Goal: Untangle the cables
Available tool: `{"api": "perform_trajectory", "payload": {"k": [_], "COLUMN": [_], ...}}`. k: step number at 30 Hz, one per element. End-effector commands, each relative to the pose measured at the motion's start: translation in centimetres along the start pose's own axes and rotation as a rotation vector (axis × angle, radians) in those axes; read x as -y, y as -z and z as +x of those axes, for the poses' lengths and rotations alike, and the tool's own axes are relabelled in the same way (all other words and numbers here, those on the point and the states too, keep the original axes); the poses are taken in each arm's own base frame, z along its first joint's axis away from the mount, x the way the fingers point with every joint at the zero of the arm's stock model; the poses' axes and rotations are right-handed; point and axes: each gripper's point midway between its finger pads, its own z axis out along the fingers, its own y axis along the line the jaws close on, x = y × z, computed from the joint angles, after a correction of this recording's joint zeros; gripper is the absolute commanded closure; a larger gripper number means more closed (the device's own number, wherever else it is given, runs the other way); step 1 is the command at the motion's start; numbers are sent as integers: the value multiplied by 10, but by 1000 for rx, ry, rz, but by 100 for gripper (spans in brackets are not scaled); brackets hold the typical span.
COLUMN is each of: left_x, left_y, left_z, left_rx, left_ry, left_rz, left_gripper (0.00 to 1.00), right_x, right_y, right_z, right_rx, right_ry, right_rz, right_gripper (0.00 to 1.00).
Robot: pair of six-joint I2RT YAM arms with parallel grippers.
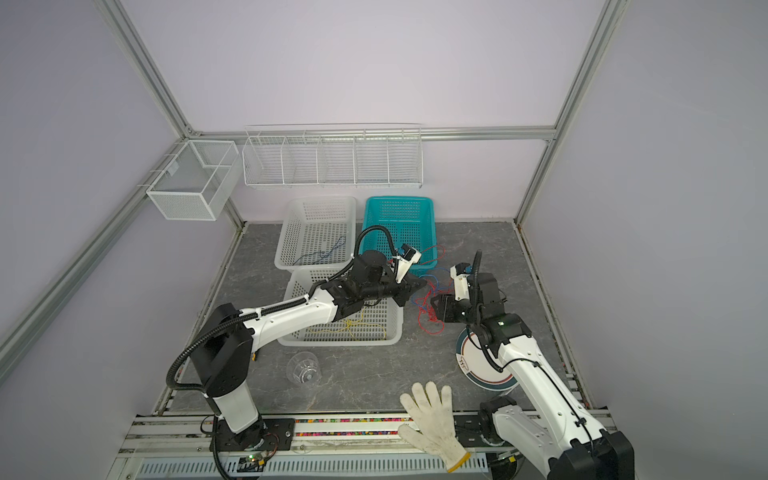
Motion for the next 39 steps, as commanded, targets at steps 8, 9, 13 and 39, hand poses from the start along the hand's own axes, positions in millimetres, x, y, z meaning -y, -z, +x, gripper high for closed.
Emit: {"api": "perform_trajectory", "payload": {"k": [8,9,13,39], "left_x": [21,21,22,40], "left_y": [12,13,21,116], "left_z": [-25,-23,-11,26], "left_rx": [50,43,-12,-164], "left_ry": [-11,-14,-46,-252], "left_rz": [83,84,76,32], "left_gripper": [100,100,100,100], "right_x": [14,18,46,111], "right_y": [-22,-22,-17,-7], "right_z": [-7,-8,-11,-25], "right_rx": [21,24,32,59], "right_ry": [-19,-20,-16,-117], "right_rz": [50,79,249,433], "right_gripper": [79,84,93,93]}}
